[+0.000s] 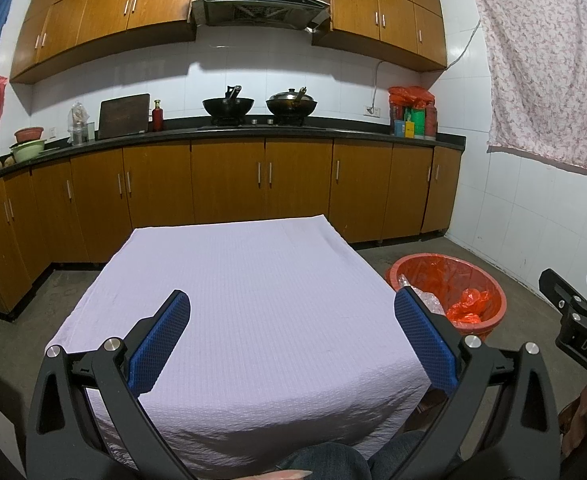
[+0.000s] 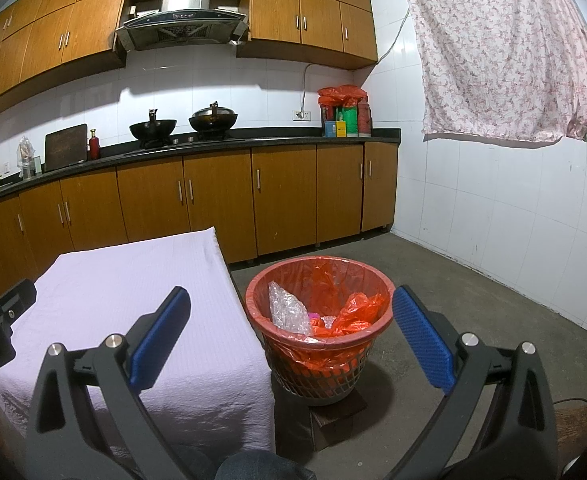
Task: Collect trash
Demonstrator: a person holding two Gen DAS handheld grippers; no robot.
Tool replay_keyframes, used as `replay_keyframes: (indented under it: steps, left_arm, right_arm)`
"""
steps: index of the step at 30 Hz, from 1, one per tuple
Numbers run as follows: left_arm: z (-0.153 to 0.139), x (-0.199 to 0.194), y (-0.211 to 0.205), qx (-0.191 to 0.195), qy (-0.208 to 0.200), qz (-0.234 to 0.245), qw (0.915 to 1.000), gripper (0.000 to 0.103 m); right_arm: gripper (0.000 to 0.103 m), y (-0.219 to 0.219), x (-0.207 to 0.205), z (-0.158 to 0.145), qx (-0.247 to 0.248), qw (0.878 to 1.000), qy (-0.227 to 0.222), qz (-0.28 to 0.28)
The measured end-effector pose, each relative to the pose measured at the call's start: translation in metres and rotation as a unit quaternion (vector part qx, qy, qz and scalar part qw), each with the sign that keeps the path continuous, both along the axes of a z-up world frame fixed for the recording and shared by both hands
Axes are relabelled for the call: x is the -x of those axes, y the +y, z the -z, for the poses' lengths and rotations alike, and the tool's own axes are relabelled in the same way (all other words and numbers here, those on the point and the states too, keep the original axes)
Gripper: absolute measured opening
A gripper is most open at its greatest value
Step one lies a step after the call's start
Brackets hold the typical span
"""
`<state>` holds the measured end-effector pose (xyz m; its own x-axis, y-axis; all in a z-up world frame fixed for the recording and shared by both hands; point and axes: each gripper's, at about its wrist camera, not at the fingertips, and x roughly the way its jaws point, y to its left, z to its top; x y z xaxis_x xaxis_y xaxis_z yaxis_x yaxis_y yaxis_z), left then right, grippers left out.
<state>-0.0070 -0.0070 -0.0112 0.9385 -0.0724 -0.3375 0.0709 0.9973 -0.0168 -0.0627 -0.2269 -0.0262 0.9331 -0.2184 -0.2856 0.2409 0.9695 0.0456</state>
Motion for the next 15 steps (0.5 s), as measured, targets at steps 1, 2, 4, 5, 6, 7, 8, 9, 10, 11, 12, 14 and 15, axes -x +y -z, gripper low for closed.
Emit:
replay_keyframes:
  steps: [1,2,4,5,6,7,8,9,10,11,12,14,15]
  left_arm:
    - [0.0,-0.0004,0.0001,0.0,0.0,0.001,1.0,0.101]
    - [0.0,-0.0004,0.0001,0.0,0.0,0.001,1.0,0.101]
    - [0.0003,-0.0011,0.0006,0.0,0.0,0.001,1.0,0.101]
    - [0.0003,-0.0006,0.0006,0.0,0.0,0.002,1.0,0.101]
    - [0.0002,-0.0009,0.0005,0.0,0.0,0.001,1.0,0.101]
    - [0.0002,-0.0007,0.0003,0.0,0.0,0.0,1.0,0.101]
    - [0.0002,-0.001,0.0006,0.0,0.0,0.0,1.0,0.101]
    - [0.0006,-0.0006,0.0005,-0.001,-0.001,0.0,1.0,0.101]
    - [0.0014,-0.0005,0.0005,-0.001,-0.001,0.0,1.0,0.101]
    - [0.0015,0.0002,0.0005,-0.001,-0.002,-0.001,1.0,0.101]
    - [0.0024,-0.0009,0.001,-0.001,-0.002,-0.001,1.0,0.101]
    - [0.0031,-0.0005,0.0009,-0.001,-0.001,-0.001,1.0,0.101]
    - [0.0031,-0.0006,0.001,-0.001,-0.001,0.0,1.0,0.101]
  right_arm:
    - [0.099,-0.0002,0.0,-0.0002,0.0,1.0,0.0,0.0]
    - [0.099,0.0,0.0,-0.0002,0.0,1.0,0.0,0.0]
    - [0.099,-0.0005,0.0001,-0.0005,0.0,1.0,0.0,0.0]
    - [0.099,-0.0003,-0.0001,-0.0003,0.0,1.0,0.0,0.0]
    - [0.099,-0.0002,0.0,-0.0003,0.0,1.0,0.0,0.0]
    - [0.099,-0.0003,0.0,-0.0005,0.0,1.0,0.0,0.0]
    - [0.099,-0.0002,0.0,-0.0004,0.0,1.0,0.0,0.0]
    - [0.099,-0.0005,0.0,-0.0006,0.0,1.0,0.0,0.0]
    - [0.099,-0.0005,0.0,-0.0006,0.0,1.0,0.0,0.0]
    - [0.099,-0.0005,0.0,-0.0006,0.0,1.0,0.0,0.0]
    - [0.099,-0.0005,0.0,-0.0006,0.0,1.0,0.0,0.0]
    - [0.099,-0.0006,0.0,-0.0006,0.0,1.0,0.0,0.0]
    - [0.099,-0.0009,0.0001,-0.0009,0.0,1.0,0.0,0.0]
